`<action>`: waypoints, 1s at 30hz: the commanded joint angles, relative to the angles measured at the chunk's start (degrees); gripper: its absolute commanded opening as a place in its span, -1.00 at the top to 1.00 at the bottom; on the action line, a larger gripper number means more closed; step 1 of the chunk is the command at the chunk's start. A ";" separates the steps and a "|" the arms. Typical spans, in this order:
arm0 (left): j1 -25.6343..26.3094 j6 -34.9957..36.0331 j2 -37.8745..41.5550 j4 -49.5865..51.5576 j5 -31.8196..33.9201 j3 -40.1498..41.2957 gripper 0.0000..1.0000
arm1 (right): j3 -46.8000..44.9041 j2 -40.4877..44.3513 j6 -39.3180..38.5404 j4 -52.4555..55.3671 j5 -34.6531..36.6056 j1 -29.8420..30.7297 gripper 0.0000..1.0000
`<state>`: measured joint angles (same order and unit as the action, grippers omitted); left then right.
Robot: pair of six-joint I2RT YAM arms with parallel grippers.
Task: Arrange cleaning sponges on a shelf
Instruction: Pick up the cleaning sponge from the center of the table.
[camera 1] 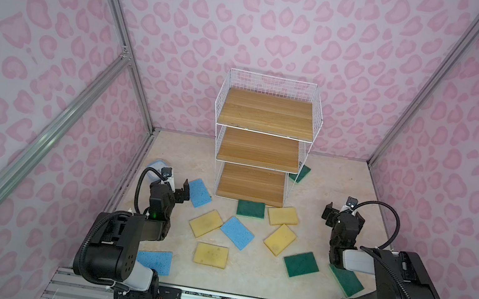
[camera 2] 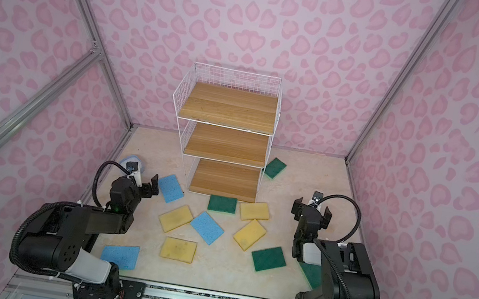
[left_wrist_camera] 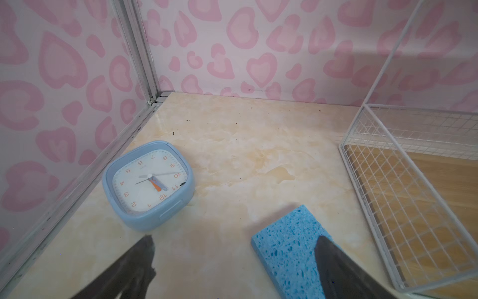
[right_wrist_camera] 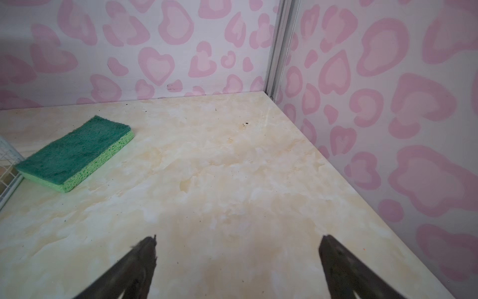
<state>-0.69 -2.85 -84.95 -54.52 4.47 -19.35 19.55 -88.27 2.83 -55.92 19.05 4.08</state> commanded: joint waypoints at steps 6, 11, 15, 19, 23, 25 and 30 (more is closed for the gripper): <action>0.04 0.32 0.51 -0.70 -0.34 0.04 -0.95 | -0.31 0.07 -0.24 -0.22 -0.24 0.04 -0.99; 0.03 0.39 0.49 -0.62 -0.34 0.03 -0.95 | -0.21 0.12 0.14 0.04 -0.85 -0.42 -0.99; -0.07 0.22 0.36 -0.30 -0.47 -0.26 -0.96 | -0.16 0.14 0.11 0.02 -0.85 -0.33 -0.99; -0.25 0.05 0.12 0.29 -0.85 -0.73 -0.96 | -0.05 0.06 0.14 0.19 -0.85 -0.43 -0.99; -0.53 -0.05 0.29 0.12 -1.22 -0.51 -0.95 | -0.13 0.12 0.13 0.26 -0.85 -0.38 -0.99; -0.50 0.03 0.38 0.14 -1.23 -0.50 -0.95 | -0.19 0.17 0.14 0.12 -0.86 -0.42 -0.99; -0.50 0.02 0.42 -0.12 -1.24 -0.29 -0.95 | -0.37 0.27 -0.23 -0.10 -0.75 -0.29 -0.99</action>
<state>-1.13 -3.01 -84.95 -53.74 3.84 -19.62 19.55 -88.07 2.83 -55.86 18.39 3.66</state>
